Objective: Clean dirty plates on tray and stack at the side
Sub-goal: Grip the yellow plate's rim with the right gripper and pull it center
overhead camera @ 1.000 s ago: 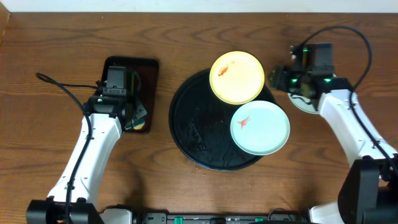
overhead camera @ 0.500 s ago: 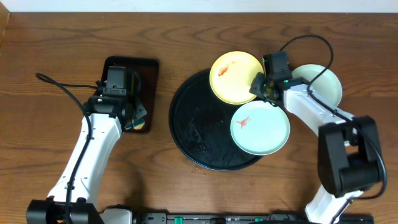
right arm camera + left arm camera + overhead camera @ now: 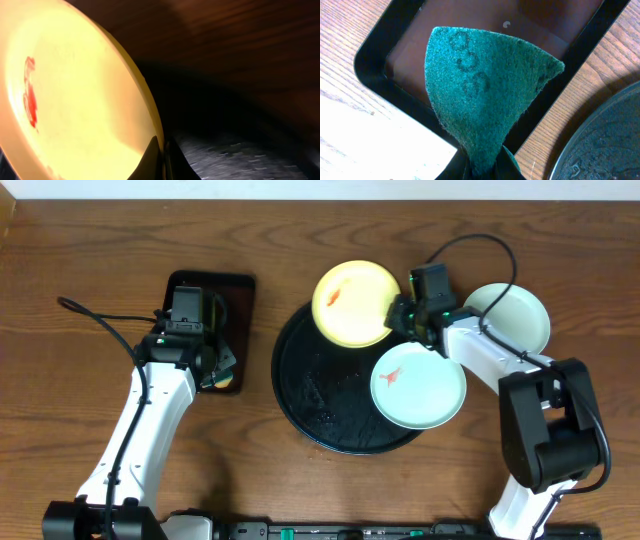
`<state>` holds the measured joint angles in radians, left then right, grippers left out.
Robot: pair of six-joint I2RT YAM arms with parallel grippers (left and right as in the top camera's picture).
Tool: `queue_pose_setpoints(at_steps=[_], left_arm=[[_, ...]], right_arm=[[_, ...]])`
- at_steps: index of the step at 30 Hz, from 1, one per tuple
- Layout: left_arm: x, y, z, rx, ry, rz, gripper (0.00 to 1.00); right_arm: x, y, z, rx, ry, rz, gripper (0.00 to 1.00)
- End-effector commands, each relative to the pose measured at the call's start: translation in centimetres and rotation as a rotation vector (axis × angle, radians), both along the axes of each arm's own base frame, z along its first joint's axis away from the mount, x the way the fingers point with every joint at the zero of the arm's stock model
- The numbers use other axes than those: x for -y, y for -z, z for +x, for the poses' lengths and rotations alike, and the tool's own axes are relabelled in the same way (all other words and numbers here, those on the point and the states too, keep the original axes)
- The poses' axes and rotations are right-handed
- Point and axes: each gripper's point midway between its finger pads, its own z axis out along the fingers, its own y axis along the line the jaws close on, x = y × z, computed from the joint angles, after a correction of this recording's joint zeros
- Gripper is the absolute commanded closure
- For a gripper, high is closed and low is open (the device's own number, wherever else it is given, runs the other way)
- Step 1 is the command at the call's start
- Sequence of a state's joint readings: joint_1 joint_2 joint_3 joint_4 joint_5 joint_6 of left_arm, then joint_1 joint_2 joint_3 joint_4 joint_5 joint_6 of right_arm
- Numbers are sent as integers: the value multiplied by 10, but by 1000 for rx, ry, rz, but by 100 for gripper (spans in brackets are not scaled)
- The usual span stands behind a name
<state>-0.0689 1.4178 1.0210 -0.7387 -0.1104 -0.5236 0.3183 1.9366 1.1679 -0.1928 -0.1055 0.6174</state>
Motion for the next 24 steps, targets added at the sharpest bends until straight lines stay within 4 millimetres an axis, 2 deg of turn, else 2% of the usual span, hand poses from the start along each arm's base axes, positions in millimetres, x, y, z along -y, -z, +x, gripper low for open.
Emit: queue_pose_setpoints(at_steps=[1,10,14,18,22,24], left_arm=[[-1,4,-2,-11,-9,2,92],[-1,4,-2,-12,-10,2,93],[2,9,-2,-11,20,-2,92],[21,15,3,4,121,-74,93],[43,12,8,30,185,-181,92],[59,9,10,51,271,-242,92]], right_arm=[[-30,0,-12,-5,-119,12,99],[-61,11,-66,-208,-254,124,99],[-62,14,-82,-269,-295,135,99],[-53,20,-88,-283,-322,73,99],[-52,22,-95,-291,-369,48,99],[-50,24,-99,-293,-399,15,99]])
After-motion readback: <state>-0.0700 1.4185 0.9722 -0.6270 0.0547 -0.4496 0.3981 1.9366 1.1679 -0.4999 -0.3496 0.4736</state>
